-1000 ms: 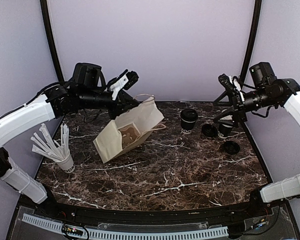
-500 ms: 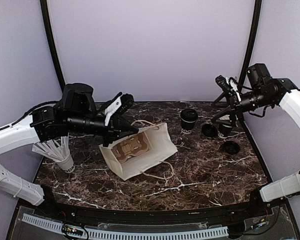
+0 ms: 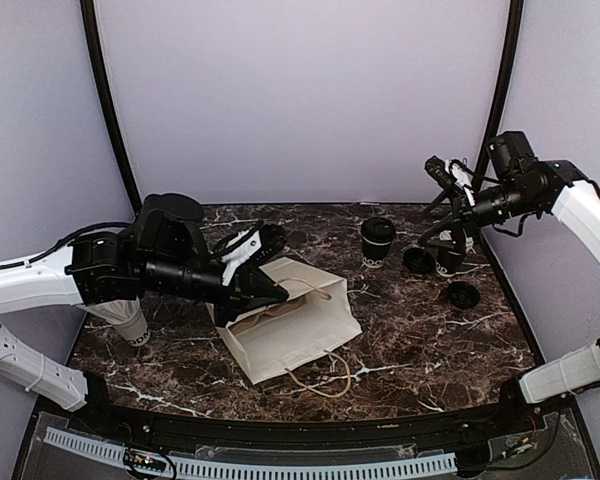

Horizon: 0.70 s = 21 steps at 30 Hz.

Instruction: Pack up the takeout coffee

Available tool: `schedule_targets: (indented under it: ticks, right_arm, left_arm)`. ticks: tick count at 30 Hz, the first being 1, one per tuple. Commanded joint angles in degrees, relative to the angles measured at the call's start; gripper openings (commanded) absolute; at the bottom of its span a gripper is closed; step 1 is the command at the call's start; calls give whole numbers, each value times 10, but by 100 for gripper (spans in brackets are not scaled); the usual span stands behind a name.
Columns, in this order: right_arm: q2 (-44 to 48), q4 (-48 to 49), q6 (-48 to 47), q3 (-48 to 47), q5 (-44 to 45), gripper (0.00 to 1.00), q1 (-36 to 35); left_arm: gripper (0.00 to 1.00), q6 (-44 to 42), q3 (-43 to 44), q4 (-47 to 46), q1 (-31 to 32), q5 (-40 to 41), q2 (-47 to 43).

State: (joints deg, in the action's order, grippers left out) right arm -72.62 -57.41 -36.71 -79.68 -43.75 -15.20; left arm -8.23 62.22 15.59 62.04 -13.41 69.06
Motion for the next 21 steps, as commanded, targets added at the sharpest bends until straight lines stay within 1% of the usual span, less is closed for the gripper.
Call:
schedule_targets:
  ticks: [1, 5, 10, 14, 16, 21]
  right_arm:
    - [-21, 78, 49, -16, 96, 85, 3]
    - [-75, 109, 86, -50, 140, 83, 1]
    - [-175, 101, 111, -114, 163, 81, -9]
    - [-228, 92, 109, -148, 194, 82, -24]
    - [-245, 92, 100, -157, 212, 83, -28]
    - [-283, 90, 55, -183, 244, 85, -30]
  left_arm:
    - [1, -26, 25, 24, 4, 35, -7]
    - [0, -67, 59, 47, 3, 65, -12]
    - [0, -70, 84, 57, -16, 67, -18]
    - [0, -47, 86, 37, -65, 9, -28]
    - [0, -41, 85, 36, -93, -7, -27]
    - [0, -44, 80, 49, -143, -14, -21]
